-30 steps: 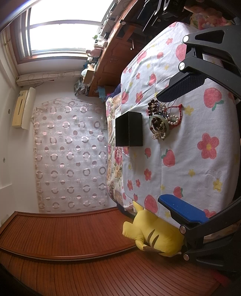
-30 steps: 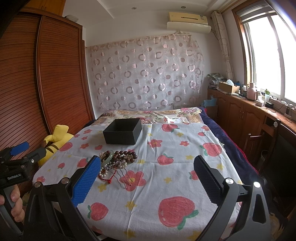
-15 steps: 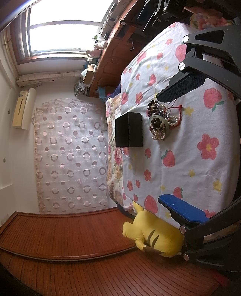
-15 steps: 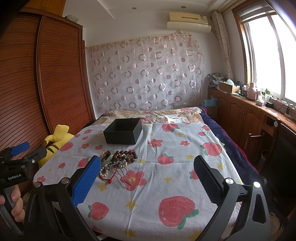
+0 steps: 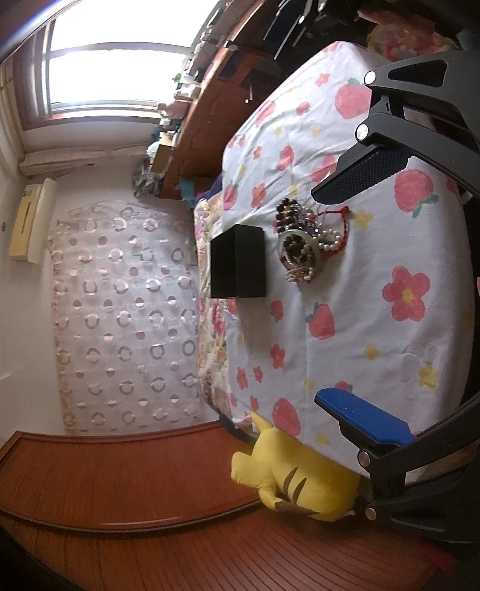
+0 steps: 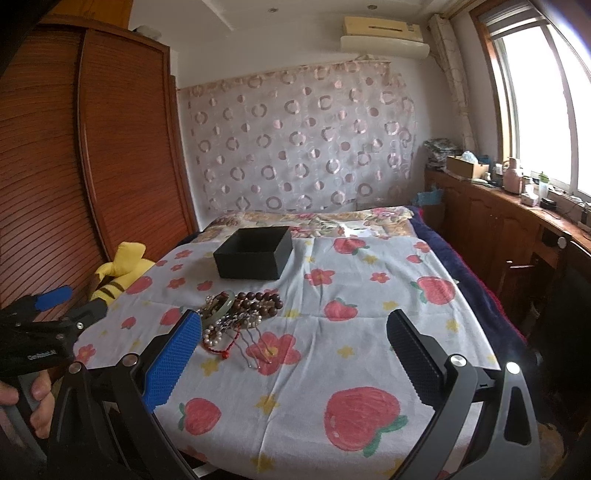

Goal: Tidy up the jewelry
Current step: 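Reach the left tool into the jewelry pile and grasp the jade bangle, then grasp the silver hair comb with the right tool while the left tool holds the bangle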

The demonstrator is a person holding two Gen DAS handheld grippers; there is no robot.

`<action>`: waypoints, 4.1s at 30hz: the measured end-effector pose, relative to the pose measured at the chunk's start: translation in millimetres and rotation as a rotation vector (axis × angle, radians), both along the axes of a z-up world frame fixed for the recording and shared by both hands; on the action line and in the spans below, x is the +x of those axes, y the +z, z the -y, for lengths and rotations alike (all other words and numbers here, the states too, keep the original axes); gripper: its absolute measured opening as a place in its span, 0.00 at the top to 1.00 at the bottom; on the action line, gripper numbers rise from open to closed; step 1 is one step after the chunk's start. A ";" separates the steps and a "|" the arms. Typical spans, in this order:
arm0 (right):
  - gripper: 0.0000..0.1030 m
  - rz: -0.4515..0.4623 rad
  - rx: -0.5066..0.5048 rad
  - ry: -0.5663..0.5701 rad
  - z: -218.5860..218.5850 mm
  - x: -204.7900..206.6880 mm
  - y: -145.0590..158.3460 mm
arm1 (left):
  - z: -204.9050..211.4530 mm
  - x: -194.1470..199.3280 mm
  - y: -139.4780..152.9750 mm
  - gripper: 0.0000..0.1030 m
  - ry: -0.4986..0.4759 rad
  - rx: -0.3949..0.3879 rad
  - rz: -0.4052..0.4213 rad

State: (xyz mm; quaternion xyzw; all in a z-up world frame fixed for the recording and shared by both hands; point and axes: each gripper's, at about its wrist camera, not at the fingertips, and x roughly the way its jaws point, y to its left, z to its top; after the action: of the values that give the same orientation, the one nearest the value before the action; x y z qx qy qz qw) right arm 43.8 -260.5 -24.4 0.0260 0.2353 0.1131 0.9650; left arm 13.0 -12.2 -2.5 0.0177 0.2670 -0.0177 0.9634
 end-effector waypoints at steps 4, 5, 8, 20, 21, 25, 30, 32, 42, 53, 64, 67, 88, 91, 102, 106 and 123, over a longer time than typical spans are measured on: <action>0.16 -0.020 -0.027 0.048 -10.5 8.3 -7.0 | -7.4 12.7 -20.2 0.07 -0.018 -0.003 -0.035; 0.18 -0.026 -0.037 0.056 -12.7 9.2 -7.7 | -7.5 19.9 -25.4 0.07 -0.028 0.003 -0.049; 0.20 -0.038 -0.055 0.074 -15.9 15.5 -12.6 | -9.6 33.2 -34.0 0.07 -0.063 0.004 -0.076; 0.22 -0.098 -0.091 0.108 -8.5 47.4 -35.6 | 11.7 93.2 -43.8 0.29 -0.309 -0.026 -0.164; 0.22 -0.106 -0.088 0.113 -8.5 49.4 -38.1 | 13.2 92.5 -43.4 0.35 -0.314 -0.026 -0.167; 0.22 -0.132 -0.088 0.130 -9.1 56.3 -46.6 | 27.6 115.4 -50.1 0.62 -0.384 -0.038 -0.216; 0.22 -0.132 -0.094 0.141 -11.5 58.1 -48.2 | 42.2 133.5 -60.2 0.82 -0.436 -0.032 -0.267; 0.22 -0.131 -0.093 0.142 -10.7 58.6 -48.7 | 49.7 140.6 -62.3 0.86 -0.461 -0.011 -0.284; 0.22 -0.138 -0.098 0.157 -14.9 59.6 -50.6 | 59.9 166.7 -78.7 0.88 -0.432 0.067 -0.363; 0.22 -0.136 -0.103 0.161 -16.8 62.7 -52.4 | 65.5 179.1 -91.5 0.93 -0.445 0.092 -0.400; 0.30 -0.195 -0.119 0.242 -27.1 86.5 -64.9 | 22.0 162.7 -41.0 0.93 -0.400 0.003 -0.263; 0.43 -0.246 -0.121 0.286 -34.0 104.3 -71.0 | 5.2 162.1 -27.6 0.93 -0.396 -0.047 -0.245; 0.74 -0.377 -0.197 0.390 -68.2 142.9 -90.0 | -32.5 149.4 -35.8 0.93 -0.345 -0.099 -0.221; 0.75 -0.383 -0.209 0.394 -69.9 145.0 -89.6 | -32.8 148.7 -38.8 0.93 -0.348 -0.101 -0.226; 0.87 -0.466 -0.133 0.443 -66.6 156.3 -90.0 | -32.4 146.8 -41.6 0.93 -0.346 -0.100 -0.225; 0.93 -0.474 -0.107 0.458 -63.8 151.9 -89.0 | -32.8 146.6 -40.5 0.93 -0.346 -0.104 -0.224; 1.00 -0.369 -0.209 0.468 -57.8 126.3 -55.9 | -23.5 149.3 -31.2 0.93 -0.366 -0.102 -0.211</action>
State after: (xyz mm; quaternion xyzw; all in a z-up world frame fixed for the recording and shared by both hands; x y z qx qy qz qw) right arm 170.1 -202.7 -80.4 -0.1081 0.4162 0.3006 0.8513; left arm 162.4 11.3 -33.7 0.0151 0.3573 -0.2076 0.9105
